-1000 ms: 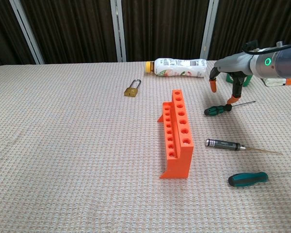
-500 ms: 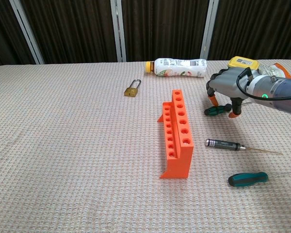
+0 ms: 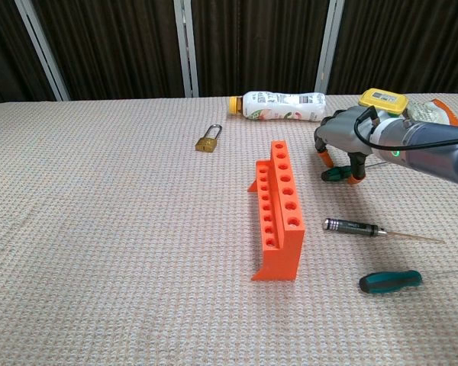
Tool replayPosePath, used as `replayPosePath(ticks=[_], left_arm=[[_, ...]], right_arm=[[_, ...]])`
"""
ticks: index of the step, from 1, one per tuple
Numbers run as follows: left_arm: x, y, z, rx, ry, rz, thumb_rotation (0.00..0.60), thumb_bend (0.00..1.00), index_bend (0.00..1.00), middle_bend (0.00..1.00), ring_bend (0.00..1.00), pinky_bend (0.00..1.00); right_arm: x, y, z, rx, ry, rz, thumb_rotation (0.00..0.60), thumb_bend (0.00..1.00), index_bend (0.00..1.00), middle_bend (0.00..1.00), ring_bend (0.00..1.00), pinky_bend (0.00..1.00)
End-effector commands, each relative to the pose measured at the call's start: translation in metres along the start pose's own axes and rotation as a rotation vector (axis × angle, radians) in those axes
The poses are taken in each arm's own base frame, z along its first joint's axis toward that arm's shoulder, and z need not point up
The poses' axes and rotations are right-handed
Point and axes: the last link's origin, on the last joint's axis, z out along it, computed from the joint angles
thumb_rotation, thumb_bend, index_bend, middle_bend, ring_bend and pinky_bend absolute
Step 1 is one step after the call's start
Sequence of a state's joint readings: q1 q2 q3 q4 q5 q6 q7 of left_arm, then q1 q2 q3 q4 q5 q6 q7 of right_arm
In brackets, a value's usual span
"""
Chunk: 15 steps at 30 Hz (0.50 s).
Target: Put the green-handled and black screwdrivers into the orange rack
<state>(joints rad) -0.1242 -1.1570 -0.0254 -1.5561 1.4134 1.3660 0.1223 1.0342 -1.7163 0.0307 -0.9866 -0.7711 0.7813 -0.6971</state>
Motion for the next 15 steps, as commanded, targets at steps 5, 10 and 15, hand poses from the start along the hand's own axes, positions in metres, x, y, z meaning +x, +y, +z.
replayPosePath(ticks=[5, 10, 15], left_arm=[[-0.0018, -0.0027, 0.0005, 0.008, -0.01, -0.003, 0.6, 0.09, 0.09, 0.0, 0.0, 0.0], [-0.0033, -0.004, 0.0007, 0.01, -0.016, -0.005, 0.6, 0.09, 0.09, 0.0, 0.0, 0.0], [-0.0031, -0.0042, 0.0006, 0.009, -0.016, -0.005, 0.6, 0.09, 0.09, 0.0, 0.0, 0.0]], right_arm=[[-0.0034, -0.0006, 0.003, -0.006, -0.017, -0.006, 0.6, 0.2, 0.47, 0.14, 0.0, 0.0], [-0.0056, 0.0006, 0.0042, -0.011, -0.026, -0.009, 0.6, 0.22, 0.48, 0.14, 0.0, 0.0], [-0.0065, 0.0043, 0.0046, -0.019, -0.031, -0.01, 0.6, 0.23, 0.49, 0.15, 0.0, 0.0]])
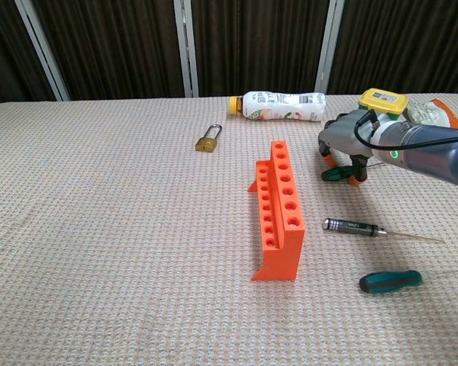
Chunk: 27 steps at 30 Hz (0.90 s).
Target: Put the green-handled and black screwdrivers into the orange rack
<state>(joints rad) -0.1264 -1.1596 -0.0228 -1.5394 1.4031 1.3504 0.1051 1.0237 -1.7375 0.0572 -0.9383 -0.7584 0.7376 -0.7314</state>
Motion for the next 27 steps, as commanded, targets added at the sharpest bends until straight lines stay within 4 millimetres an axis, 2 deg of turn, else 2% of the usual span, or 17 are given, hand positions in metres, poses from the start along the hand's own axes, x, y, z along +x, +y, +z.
replayPosePath(ticks=[1, 14, 21, 25, 27], left_arm=[[0.0, 0.0, 0.0, -0.001, 0.0, 0.002, 0.6, 0.09, 0.09, 0.0, 0.0, 0.0], [0.005, 0.006, -0.001, -0.021, 0.006, 0.005, 0.599, 0.09, 0.09, 0.0, 0.0, 0.0], [0.015, 0.008, 0.0, -0.031, 0.037, 0.014, 0.6, 0.09, 0.09, 0.0, 0.0, 0.0], [0.021, 0.012, -0.001, -0.049, 0.051, 0.021, 0.6, 0.09, 0.09, 0.0, 0.0, 0.0], [0.022, 0.014, -0.002, -0.055, 0.039, 0.023, 0.6, 0.09, 0.09, 0.0, 0.0, 0.0]], right_arm=[[-0.001, 0.003, 0.0, -0.004, -0.004, 0.001, 0.6, 0.23, 0.49, 0.15, 0.0, 0.0], [0.0, 0.016, -0.008, -0.003, -0.012, 0.076, 0.6, 0.38, 0.58, 0.22, 0.0, 0.0], [0.018, 0.022, -0.025, 0.035, -0.013, 0.312, 0.6, 0.39, 0.59, 0.22, 0.0, 0.0], [0.036, 0.028, -0.043, 0.091, -0.073, 0.591, 0.6, 0.39, 0.59, 0.23, 0.0, 0.0], [0.042, 0.032, -0.05, 0.11, -0.09, 0.677, 0.6, 0.39, 0.59, 0.23, 0.0, 0.0]])
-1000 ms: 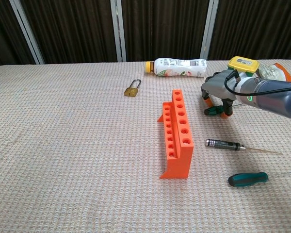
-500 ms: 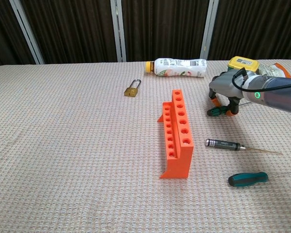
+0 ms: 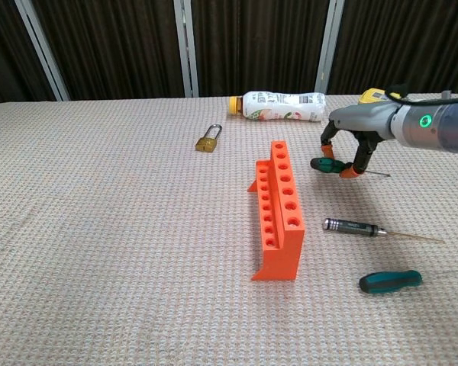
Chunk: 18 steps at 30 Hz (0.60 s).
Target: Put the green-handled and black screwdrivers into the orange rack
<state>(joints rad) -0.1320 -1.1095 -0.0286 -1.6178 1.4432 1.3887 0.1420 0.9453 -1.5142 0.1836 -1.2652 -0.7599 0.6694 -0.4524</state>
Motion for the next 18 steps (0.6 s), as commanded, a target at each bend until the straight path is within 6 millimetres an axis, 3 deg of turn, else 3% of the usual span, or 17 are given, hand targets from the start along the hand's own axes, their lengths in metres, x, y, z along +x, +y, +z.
replayPosePath(ticks=[1, 8, 18], left_arm=[[0.001, 0.003, -0.001, -0.013, -0.016, 0.007, 0.6, 0.09, 0.09, 0.0, 0.0, 0.0], [0.003, 0.01, -0.003, -0.037, -0.041, 0.008, 0.599, 0.09, 0.09, 0.0, 0.0, 0.0], [0.006, 0.014, -0.004, -0.049, -0.026, 0.008, 0.6, 0.09, 0.1, 0.0, 0.0, 0.0]], right_arm=[[0.022, 0.003, -0.021, 0.041, -0.053, 0.267, 0.6, 0.39, 0.59, 0.24, 0.0, 0.0], [0.044, 0.009, -0.049, 0.1, -0.129, 0.658, 0.6, 0.39, 0.59, 0.24, 0.0, 0.0], [0.056, 0.013, -0.076, 0.181, -0.111, 0.858, 0.6, 0.41, 0.6, 0.24, 0.0, 0.0]])
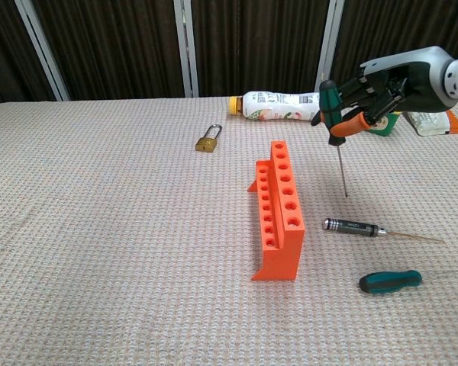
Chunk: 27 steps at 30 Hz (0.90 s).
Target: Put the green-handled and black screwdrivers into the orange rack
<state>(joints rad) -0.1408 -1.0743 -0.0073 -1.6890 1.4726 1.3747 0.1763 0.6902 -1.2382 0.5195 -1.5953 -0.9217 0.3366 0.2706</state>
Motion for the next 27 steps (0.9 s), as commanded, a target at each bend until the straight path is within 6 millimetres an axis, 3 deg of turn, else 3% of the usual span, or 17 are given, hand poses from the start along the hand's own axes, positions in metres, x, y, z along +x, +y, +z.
replayPosePath(ticks=[1, 18, 27], left_arm=[[0.001, 0.001, 0.0, -0.002, 0.004, 0.0, 0.6, 0.09, 0.1, 0.0, 0.0, 0.0], [0.002, 0.004, 0.004, -0.01, -0.004, 0.008, 0.6, 0.09, 0.09, 0.0, 0.0, 0.0], [0.0, 0.003, 0.006, -0.001, -0.017, 0.003, 0.6, 0.09, 0.09, 0.0, 0.0, 0.0]], right_arm=[[0.003, -0.004, -0.015, 0.044, -0.004, 0.052, 0.6, 0.41, 0.6, 0.24, 0.0, 0.0], [0.0, -0.021, -0.036, 0.167, -0.004, 0.261, 0.6, 0.41, 0.61, 0.24, 0.0, 0.0], [-0.007, -0.033, -0.048, 0.241, -0.028, 0.275, 0.6, 0.41, 0.61, 0.24, 0.0, 0.0]])
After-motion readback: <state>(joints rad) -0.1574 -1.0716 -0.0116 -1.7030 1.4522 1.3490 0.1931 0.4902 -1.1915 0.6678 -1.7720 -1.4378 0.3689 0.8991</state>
